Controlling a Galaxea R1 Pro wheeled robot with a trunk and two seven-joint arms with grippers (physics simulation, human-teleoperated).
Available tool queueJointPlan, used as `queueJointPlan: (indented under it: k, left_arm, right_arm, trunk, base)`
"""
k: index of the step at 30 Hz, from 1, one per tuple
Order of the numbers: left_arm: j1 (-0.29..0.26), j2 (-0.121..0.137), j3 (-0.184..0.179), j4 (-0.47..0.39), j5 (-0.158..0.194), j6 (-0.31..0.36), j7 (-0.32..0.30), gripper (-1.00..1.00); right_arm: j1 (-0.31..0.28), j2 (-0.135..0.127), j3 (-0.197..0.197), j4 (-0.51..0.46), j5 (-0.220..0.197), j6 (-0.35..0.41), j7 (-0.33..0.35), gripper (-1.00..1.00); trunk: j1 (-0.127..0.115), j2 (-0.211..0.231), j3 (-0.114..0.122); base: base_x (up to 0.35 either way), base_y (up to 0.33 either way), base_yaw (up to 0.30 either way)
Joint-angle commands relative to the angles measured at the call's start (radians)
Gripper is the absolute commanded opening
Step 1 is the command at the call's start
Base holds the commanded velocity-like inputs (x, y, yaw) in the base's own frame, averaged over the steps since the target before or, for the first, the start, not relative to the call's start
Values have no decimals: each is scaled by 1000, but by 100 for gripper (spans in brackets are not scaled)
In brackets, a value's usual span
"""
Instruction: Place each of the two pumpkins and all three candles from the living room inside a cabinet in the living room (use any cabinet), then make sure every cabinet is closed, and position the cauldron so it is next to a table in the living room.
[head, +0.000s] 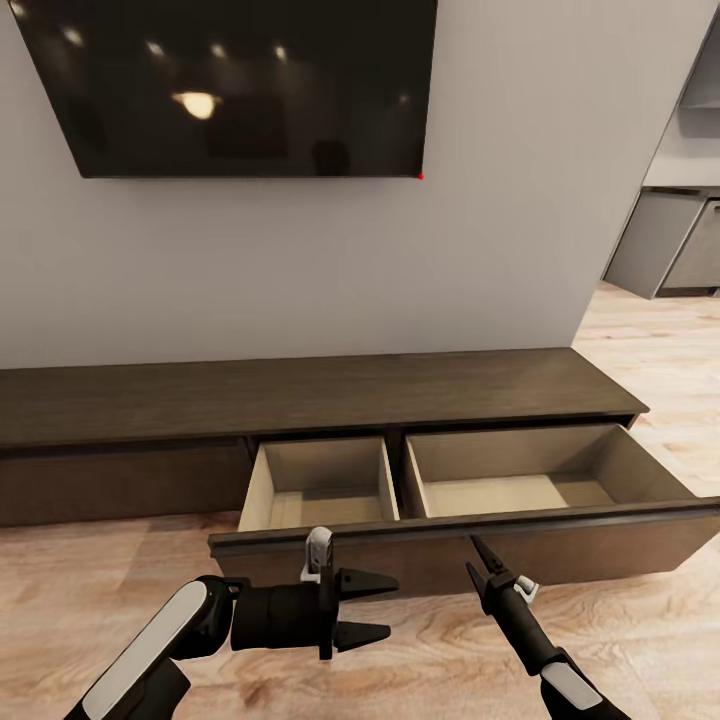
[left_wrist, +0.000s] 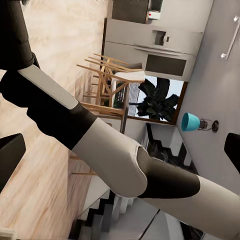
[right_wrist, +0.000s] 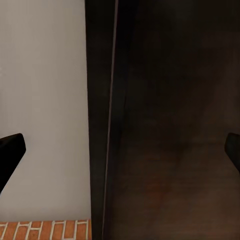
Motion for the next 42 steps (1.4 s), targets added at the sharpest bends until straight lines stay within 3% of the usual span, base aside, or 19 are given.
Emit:
queueJointPlan:
  k: [1, 8, 35, 42]
  left_arm:
    - [-1, 2, 0, -1, 11, 0, 9, 100]
    - [-1, 7, 1, -2, 13, 0, 9, 100]
    - [-1, 8, 1, 10, 15, 0, 11, 100]
    - [-1, 9, 0, 10, 48, 0, 12, 100]
  right_arm:
    - [-1, -1, 8, 1, -10, 6, 3, 100]
    - [-1, -1, 8, 1, -10, 6, 3, 100]
    - [-1, -2, 8, 1, -10, 14, -12, 100]
    - [-1, -5, 8, 1, -9, 16, -10, 100]
  trunk:
    - [0, 0, -1]
    - [0, 0, -1]
    - [-12, 6, 104]
    - [-16, 8, 131]
  base:
    - [0, 0, 0]
    - [0, 0, 0]
    - [-55, 21, 0]
    - [-2, 1, 0]
